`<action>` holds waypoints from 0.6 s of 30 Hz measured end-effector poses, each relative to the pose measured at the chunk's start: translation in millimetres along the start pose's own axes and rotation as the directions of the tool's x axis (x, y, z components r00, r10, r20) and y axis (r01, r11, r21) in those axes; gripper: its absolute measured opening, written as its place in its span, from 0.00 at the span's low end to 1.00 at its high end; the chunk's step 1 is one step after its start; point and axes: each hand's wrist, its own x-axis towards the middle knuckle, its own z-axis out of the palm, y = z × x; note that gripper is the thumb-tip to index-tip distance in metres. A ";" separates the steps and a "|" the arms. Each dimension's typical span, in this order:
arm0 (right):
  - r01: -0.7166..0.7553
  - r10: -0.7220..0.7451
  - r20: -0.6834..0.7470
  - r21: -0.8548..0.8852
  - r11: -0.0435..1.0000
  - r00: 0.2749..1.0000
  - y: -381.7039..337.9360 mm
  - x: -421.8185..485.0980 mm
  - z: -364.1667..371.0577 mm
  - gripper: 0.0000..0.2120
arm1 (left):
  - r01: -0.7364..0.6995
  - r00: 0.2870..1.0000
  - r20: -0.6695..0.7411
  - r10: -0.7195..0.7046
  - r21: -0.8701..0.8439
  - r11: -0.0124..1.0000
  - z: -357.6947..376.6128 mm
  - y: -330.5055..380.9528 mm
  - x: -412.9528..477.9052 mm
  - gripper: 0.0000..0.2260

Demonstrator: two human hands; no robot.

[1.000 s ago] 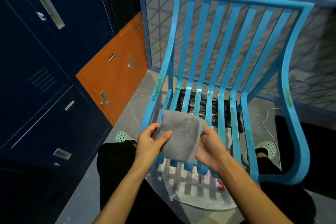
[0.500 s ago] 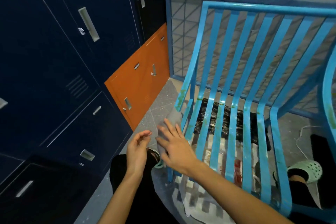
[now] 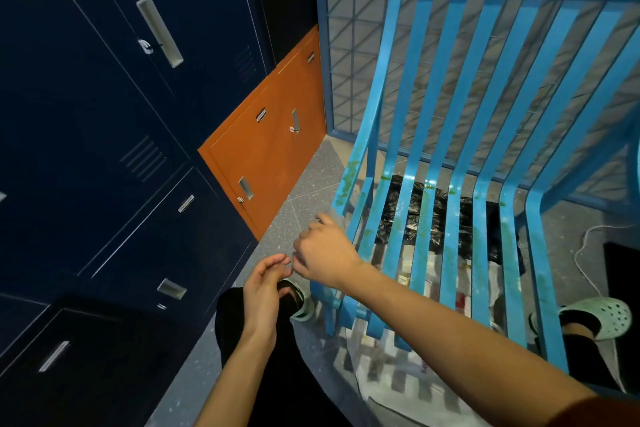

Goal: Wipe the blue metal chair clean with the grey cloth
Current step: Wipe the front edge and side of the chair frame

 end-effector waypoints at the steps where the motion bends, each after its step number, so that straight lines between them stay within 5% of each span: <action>1: 0.025 -0.025 0.003 -0.037 0.999 1.000 -3.2 -3.4 2.9 0.15 | 0.002 1.000 -0.007 -0.002 -0.009 1.000 -2.9 -0.6 -1.0 0.08; 5: 0.284 -0.290 -0.092 -0.071 0.956 0.953 0.4 -39.4 29.8 0.11 | 0.018 1.000 -0.026 -0.018 -0.004 1.000 -12.9 -2.5 2.8 0.08; 8: 0.326 -0.326 -0.094 -0.021 0.945 0.941 22.1 -47.5 31.2 0.16 | 0.015 1.000 -0.004 -0.015 0.013 1.000 -10.9 -2.3 6.8 0.07; 14: -0.130 0.215 -0.178 0.398 0.908 0.960 31.7 -41.2 22.6 0.20 | 0.017 0.994 0.107 -0.028 0.099 0.995 13.8 -10.4 1.7 0.08; 18: -0.212 0.335 -0.156 0.518 0.829 0.929 -13.9 -60.3 23.6 0.28 | 0.006 0.991 0.132 -0.019 0.094 0.996 26.9 -11.6 3.8 0.09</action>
